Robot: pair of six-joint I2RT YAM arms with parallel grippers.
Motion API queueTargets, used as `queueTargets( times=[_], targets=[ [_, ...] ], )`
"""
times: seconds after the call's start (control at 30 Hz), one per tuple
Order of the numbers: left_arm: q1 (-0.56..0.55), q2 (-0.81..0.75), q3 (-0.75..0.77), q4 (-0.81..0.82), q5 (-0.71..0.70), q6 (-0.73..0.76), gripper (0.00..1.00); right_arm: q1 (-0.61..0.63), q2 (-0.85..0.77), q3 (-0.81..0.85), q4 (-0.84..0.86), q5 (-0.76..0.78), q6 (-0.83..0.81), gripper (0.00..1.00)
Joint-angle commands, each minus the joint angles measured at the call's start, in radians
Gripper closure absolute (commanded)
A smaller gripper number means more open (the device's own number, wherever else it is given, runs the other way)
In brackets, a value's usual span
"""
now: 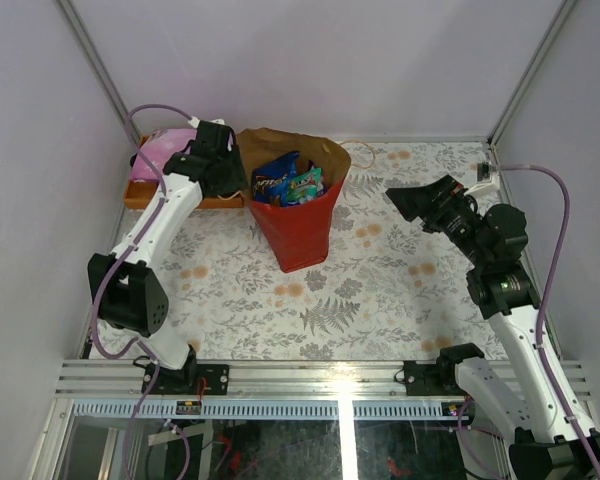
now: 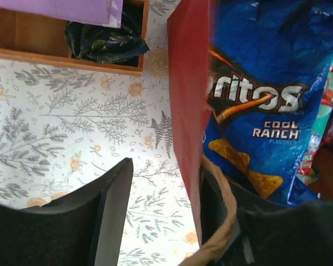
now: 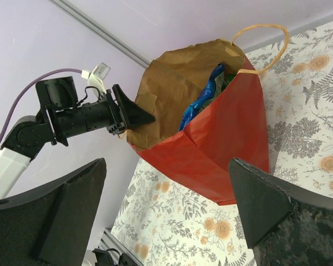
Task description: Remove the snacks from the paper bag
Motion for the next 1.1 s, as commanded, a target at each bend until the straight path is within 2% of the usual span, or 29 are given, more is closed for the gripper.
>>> queueTargets(
  times=[0.0, 0.13, 0.3, 0.47, 0.57, 0.67, 0.93, 1.07],
  targets=[
    [-0.002, -0.038, -0.01, 0.056, 0.008, 0.002, 0.66, 0.003, -0.013, 0.001, -0.002, 0.018, -0.038, 0.01],
    [-0.002, -0.032, 0.0, 0.072, 0.041, -0.003, 0.99, 0.002, -0.008, -0.002, -0.056, 0.067, -0.094, 0.01],
    [-0.002, -0.019, 0.041, 0.08, 0.13, 0.009, 1.0, 0.003, 0.075, 0.068, -0.181, 0.164, -0.197, 0.01],
    [-0.022, -0.013, 0.07, 0.088, 0.184, 0.012, 1.0, 0.003, 0.274, 0.22, -0.291, 0.217, -0.299, 0.01],
    [-0.043, 0.004, 0.09, 0.085, 0.182, 0.017, 1.0, 0.002, 0.373, 0.304, -0.28, 0.18, -0.331, 0.0],
    [-0.063, 0.029, 0.117, 0.076, 0.171, 0.025, 1.0, 0.002, 0.452, 0.386, -0.246, 0.142, -0.356, 0.04],
    [-0.095, 0.078, 0.177, 0.062, 0.153, 0.029, 1.0, 0.007, 0.671, 0.618, -0.327, 0.076, -0.412, 0.15],
    [-0.106, 0.091, 0.193, 0.062, 0.153, 0.029, 1.0, 0.056, 0.804, 0.734, -0.408, 0.092, -0.464, 0.16]
  ],
)
